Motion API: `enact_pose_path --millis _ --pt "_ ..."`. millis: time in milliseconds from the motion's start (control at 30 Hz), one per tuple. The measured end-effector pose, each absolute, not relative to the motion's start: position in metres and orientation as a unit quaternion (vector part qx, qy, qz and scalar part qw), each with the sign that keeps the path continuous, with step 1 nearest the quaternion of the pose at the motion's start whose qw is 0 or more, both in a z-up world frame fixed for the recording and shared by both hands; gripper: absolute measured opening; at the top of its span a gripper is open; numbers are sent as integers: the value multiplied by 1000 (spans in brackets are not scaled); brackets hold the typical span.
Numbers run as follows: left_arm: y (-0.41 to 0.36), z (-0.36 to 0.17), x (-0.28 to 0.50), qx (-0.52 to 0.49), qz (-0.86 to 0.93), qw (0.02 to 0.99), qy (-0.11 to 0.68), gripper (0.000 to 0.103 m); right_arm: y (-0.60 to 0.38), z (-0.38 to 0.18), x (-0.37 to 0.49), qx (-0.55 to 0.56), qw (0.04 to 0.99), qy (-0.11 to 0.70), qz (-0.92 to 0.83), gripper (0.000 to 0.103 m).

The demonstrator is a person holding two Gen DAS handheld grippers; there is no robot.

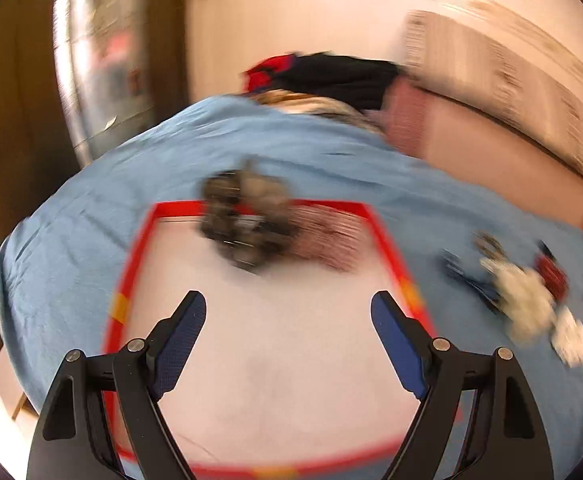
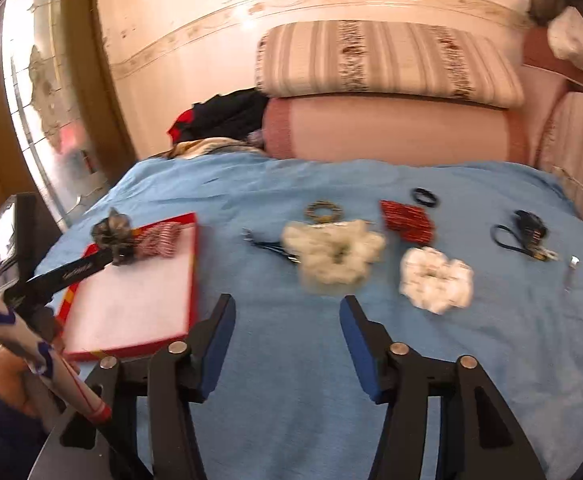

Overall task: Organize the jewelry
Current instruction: 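Move both empty tools back to the remaining scrunchies, then grasp the cream polka-dot scrunchie with the left tool while the right tool grasps the white cherry-print scrunchie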

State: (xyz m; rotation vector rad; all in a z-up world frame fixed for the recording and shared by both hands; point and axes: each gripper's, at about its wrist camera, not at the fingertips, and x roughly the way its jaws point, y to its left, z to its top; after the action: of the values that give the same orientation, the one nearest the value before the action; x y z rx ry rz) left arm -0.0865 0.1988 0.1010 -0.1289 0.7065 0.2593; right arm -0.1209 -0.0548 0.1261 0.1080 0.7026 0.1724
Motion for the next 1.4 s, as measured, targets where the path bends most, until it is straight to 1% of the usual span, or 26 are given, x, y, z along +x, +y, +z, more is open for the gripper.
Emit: enact_pose_path --millis 133,300,467,633,800,933,1067,1267,1400 --pt "129 107 -111 -8 64 940 336 84 -91 114 -133 50 937 342 50 59" --pt "63 112 -116 35 10 940 340 84 -144 108 -135 114 932 344 23 59" --pt "11 122 -116 31 -45 938 343 84 -184 114 -140 131 935 330 -6 59" --pt "-35 139 -102 20 -118 930 349 86 -217 138 -125 159 937 310 -28 59" --pt "-22 124 -57 0 -106 922 372 86 -237 155 -82 179 935 303 -33 60" --pt "9 96 -15 -19 -72 919 388 86 -244 118 -55 214 918 334 -31 60" --pt "31 66 29 -52 -64 912 402 86 -244 78 -37 233 887 398 -25 59" --pt "33 48 60 -85 -104 903 409 86 -243 62 -28 240 877 416 -26 59" --pt "22 35 66 -72 -116 896 422 86 -239 55 -20 241 872 425 -24 59"
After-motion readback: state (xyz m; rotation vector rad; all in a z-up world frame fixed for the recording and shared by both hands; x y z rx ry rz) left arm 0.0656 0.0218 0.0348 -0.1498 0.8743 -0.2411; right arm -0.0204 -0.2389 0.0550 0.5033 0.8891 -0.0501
